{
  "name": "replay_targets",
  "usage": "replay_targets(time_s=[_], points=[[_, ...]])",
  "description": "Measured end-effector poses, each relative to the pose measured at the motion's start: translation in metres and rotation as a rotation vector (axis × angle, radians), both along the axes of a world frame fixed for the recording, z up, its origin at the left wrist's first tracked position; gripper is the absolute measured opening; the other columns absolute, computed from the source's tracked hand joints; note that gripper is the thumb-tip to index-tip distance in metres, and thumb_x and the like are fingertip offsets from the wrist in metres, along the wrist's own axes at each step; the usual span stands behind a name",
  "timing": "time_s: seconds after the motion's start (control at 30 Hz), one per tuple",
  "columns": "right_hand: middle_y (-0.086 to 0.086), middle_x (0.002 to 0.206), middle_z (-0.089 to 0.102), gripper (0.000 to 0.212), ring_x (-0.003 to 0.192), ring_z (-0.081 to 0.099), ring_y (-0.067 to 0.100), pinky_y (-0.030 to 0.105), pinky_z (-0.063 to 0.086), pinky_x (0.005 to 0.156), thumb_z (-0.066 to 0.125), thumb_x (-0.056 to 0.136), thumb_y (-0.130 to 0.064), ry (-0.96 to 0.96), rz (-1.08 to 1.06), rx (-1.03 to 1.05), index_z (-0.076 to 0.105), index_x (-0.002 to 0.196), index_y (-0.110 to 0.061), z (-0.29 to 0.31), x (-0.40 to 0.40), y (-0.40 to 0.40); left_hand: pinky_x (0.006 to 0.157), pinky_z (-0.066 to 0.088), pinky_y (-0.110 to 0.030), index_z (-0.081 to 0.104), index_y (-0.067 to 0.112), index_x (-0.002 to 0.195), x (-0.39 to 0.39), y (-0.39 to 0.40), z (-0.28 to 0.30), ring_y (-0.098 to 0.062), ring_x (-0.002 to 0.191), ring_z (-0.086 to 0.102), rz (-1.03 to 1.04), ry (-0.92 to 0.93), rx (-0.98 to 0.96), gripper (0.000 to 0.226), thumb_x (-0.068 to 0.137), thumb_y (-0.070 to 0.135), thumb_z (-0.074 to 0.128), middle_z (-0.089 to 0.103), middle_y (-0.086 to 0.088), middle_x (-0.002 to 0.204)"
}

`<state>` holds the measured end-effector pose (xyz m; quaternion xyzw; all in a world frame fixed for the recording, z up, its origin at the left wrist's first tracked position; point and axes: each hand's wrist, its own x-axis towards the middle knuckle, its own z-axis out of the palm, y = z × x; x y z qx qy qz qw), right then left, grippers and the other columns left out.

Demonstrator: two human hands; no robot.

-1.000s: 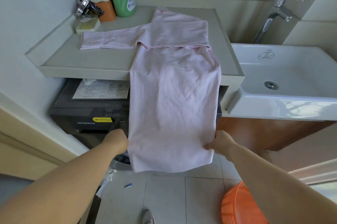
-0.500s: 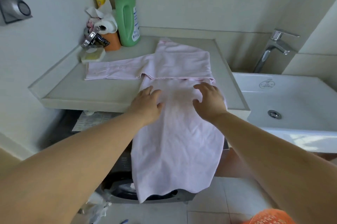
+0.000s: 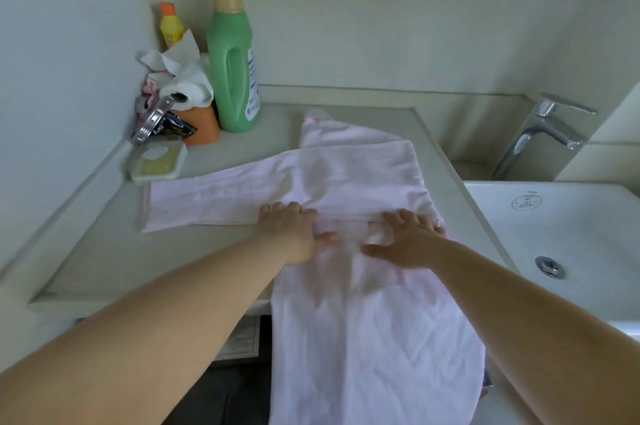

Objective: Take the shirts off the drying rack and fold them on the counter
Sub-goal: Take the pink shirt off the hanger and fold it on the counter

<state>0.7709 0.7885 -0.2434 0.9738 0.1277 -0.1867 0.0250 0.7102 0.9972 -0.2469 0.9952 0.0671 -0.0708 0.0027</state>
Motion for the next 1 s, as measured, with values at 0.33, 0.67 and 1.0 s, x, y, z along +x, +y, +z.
replay_targets(time_s=[0.33, 0.67, 1.0], points=[[-0.002, 0.157, 0.019, 0.072, 0.144, 0.015, 0.028, 0.045, 0.021, 0.114, 0.046, 0.091, -0.057, -0.069, 0.127, 0.312, 0.016, 0.151, -0.032, 0.015, 0.042, 0.071, 0.104, 0.031, -0.047, 0.023, 0.013, 0.141, 0.004, 0.130, 0.003, -0.038, 0.125, 0.032, 1.048, -0.182, -0.268, 0.080, 0.083, 0.059, 0.053, 0.030, -0.020, 0.139], [-0.005, 0.158, -0.023, 0.077, 0.146, -0.017, 0.032, 0.062, -0.001, 0.113, 0.022, 0.089, -0.073, 0.035, 0.194, 0.095, -0.012, 0.149, -0.041, -0.016, 0.100, 0.096, 0.076, 0.045, -0.030, 0.050, 0.001, 0.123, 0.052, 0.156, 0.002, -0.028, 0.106, 0.059, 1.119, -0.049, -0.408, 0.082, 0.061, 0.047, 0.079, 0.057, -0.014, 0.118], [-0.004, 0.158, 0.005, 0.068, 0.145, 0.008, 0.031, 0.057, 0.019, 0.110, 0.026, 0.091, -0.068, -0.036, 0.215, 0.068, 0.008, 0.150, -0.038, -0.007, 0.170, 0.114, 0.095, 0.045, -0.041, 0.038, 0.003, 0.138, 0.081, 0.129, 0.015, -0.038, 0.116, 0.053, 0.987, -0.418, -0.648, 0.068, 0.080, 0.022, 0.068, 0.053, -0.019, 0.124]])
